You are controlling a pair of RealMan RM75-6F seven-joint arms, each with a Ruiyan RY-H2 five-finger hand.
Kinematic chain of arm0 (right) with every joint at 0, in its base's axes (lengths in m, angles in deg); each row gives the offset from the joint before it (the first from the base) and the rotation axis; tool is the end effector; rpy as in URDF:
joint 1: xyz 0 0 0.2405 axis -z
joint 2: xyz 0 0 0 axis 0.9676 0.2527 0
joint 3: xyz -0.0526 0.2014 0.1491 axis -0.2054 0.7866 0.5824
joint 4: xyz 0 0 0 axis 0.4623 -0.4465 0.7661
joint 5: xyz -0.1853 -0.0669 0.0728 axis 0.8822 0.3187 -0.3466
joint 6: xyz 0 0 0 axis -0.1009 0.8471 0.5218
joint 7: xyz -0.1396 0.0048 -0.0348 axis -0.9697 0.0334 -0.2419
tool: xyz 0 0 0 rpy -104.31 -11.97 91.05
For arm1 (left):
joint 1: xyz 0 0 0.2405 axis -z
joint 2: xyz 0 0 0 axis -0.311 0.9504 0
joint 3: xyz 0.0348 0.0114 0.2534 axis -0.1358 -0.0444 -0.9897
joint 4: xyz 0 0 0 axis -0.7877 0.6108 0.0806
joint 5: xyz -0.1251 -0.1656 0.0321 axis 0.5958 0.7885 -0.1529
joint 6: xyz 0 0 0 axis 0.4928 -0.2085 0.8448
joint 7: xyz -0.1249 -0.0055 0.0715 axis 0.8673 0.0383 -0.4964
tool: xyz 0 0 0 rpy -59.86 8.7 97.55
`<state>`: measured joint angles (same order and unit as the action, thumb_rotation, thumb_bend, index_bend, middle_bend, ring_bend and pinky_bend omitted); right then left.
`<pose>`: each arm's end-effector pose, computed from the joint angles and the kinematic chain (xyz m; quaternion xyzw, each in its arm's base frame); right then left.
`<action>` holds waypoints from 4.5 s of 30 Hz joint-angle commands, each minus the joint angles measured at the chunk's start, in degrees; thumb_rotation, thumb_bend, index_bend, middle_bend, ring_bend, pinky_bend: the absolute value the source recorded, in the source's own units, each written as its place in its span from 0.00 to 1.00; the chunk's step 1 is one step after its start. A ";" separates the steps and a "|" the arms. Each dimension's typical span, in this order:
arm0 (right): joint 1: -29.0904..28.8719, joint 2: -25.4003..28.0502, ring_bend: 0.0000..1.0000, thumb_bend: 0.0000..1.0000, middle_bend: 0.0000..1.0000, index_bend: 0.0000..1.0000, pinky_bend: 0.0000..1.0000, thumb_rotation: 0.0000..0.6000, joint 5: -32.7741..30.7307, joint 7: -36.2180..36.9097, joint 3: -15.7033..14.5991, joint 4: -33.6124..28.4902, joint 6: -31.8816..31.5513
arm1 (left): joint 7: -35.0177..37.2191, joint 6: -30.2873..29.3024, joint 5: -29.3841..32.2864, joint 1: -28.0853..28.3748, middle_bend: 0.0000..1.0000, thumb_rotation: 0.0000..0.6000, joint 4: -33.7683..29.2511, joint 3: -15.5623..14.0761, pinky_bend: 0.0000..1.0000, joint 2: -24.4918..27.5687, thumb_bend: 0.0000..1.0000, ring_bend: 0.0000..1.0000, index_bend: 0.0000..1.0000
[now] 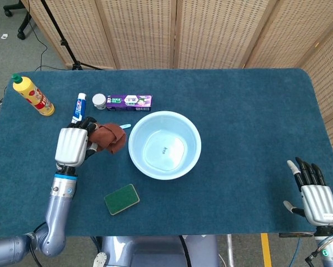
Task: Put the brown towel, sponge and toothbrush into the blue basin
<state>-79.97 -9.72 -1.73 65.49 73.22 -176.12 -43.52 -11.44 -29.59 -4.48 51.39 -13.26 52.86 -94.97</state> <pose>-0.3061 -0.1788 0.1532 0.6127 -0.3759 0.3699 0.5886 -0.1184 0.3176 0.0715 -0.5959 -0.3111 -0.4908 0.5543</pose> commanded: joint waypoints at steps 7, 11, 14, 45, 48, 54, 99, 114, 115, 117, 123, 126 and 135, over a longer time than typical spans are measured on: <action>-0.18 0.31 0.00 0.10 0.00 0.01 0.00 1.00 -0.16 1.29 -0.06 0.18 0.61 | -2.80 -1.28 -3.35 5.39 0.40 1.00 1.31 3.56 0.52 -5.42 0.48 0.46 0.77; -0.10 0.61 0.00 0.10 0.00 0.01 0.00 1.00 0.24 2.29 -0.22 0.22 0.45 | -4.45 -0.97 -3.79 8.72 0.40 1.00 4.71 4.65 0.52 -9.84 0.48 0.46 0.77; 0.00 0.84 0.00 0.10 0.00 0.01 0.00 1.00 0.21 3.17 -0.05 0.34 0.11 | -5.70 -0.56 -3.53 10.49 0.40 1.00 7.14 4.82 0.52 -12.55 0.47 0.46 0.77; 0.57 1.53 0.00 0.10 0.00 0.01 0.00 1.00 0.44 6.70 0.47 1.17 -1.51 | -10.34 7.19 3.75 15.09 0.00 1.00 13.06 1.67 0.00 -19.71 0.28 0.00 0.07; 0.58 1.50 0.00 0.10 0.00 0.01 0.00 1.00 0.40 6.62 0.48 1.18 -1.50 | -10.43 7.19 4.15 14.78 0.00 1.00 12.52 1.57 0.00 -19.03 0.28 0.00 0.07; 0.50 1.44 0.00 0.10 0.00 0.01 0.00 1.00 0.44 6.30 0.37 1.15 -1.24 | -9.98 6.96 4.76 13.26 0.00 1.00 10.35 0.58 0.00 -16.60 0.28 0.00 0.07; 0.46 -0.14 0.00 0.10 0.00 0.01 0.00 1.00 1.59 0.36 -0.52 -0.04 -1.04 | 4.02 0.59 -5.82 -10.79 0.00 1.00 -7.71 -21.74 0.00 10.71 0.32 0.00 0.12; 0.41 0.13 0.00 0.10 0.00 0.01 0.00 1.00 1.69 1.00 -0.60 -0.12 -0.89 | -1.55 5.48 -3.02 -10.38 0.00 1.00 -12.45 -21.91 0.00 3.87 0.29 0.00 0.12; 0.41 0.14 0.00 0.10 0.00 0.01 0.00 1.00 1.76 1.04 -0.61 -0.12 -0.93 | -2.21 5.43 -2.94 -10.45 0.00 1.00 -12.57 -21.92 0.00 3.13 0.29 0.00 0.11; 0.42 0.16 0.00 0.10 0.00 0.01 0.00 1.00 1.83 1.11 -0.62 -0.09 -0.99 | -2.75 5.61 -2.75 -10.53 0.00 1.00 -12.90 -22.02 0.00 2.10 0.28 0.00 0.11; 0.41 0.28 0.00 0.10 0.00 0.01 0.00 1.00 1.76 1.62 -0.59 -0.03 -0.94 | -4.55 5.55 -2.90 -10.63 0.00 1.00 -13.39 -21.95 0.00 -0.64 0.28 0.00 0.11; 0.37 0.30 0.00 0.10 0.00 0.01 0.00 1.00 1.76 1.77 -0.58 0.03 -0.89 | -5.34 5.05 -3.31 -10.82 0.00 1.00 -13.82 -21.80 0.00 -1.74 0.28 0.00 0.11; 0.42 0.35 0.00 0.10 0.00 0.01 0.00 1.00 2.02 1.90 -0.63 -0.01 -1.10 | -7.57 4.60 -3.11 -11.54 0.00 1.00 -14.93 -22.50 0.01 -3.61 0.27 0.00 0.11</action>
<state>-79.55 -9.37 0.29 67.39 72.58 -176.13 -44.62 -18.92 -24.96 -7.66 39.93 -28.18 30.43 -98.48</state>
